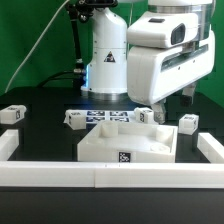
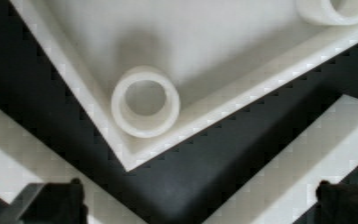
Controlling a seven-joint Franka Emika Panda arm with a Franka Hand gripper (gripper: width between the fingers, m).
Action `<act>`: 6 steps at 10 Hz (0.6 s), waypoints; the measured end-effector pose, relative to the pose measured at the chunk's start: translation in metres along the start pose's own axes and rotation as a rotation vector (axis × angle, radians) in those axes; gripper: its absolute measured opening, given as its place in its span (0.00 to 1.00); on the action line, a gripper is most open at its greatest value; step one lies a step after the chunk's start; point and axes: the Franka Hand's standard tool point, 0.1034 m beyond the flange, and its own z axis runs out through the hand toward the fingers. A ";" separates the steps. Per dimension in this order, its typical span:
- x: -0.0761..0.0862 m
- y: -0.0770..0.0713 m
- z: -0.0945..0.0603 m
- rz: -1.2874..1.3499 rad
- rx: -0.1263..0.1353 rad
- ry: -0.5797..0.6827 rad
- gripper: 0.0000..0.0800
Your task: Assemble one leg
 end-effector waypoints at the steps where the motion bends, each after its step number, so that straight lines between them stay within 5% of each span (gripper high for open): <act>1: -0.002 -0.003 0.002 -0.078 -0.058 0.022 0.81; 2: -0.005 -0.012 0.003 -0.173 -0.118 0.033 0.81; 3: -0.010 -0.022 0.007 -0.232 -0.130 0.014 0.81; 5: -0.021 -0.025 0.013 -0.225 -0.086 -0.032 0.81; 6: -0.019 -0.025 0.012 -0.226 -0.092 -0.025 0.81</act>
Offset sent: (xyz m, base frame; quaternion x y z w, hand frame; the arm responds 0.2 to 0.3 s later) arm -0.0200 -0.0040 -0.0057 0.0111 -0.0459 -0.0852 0.9952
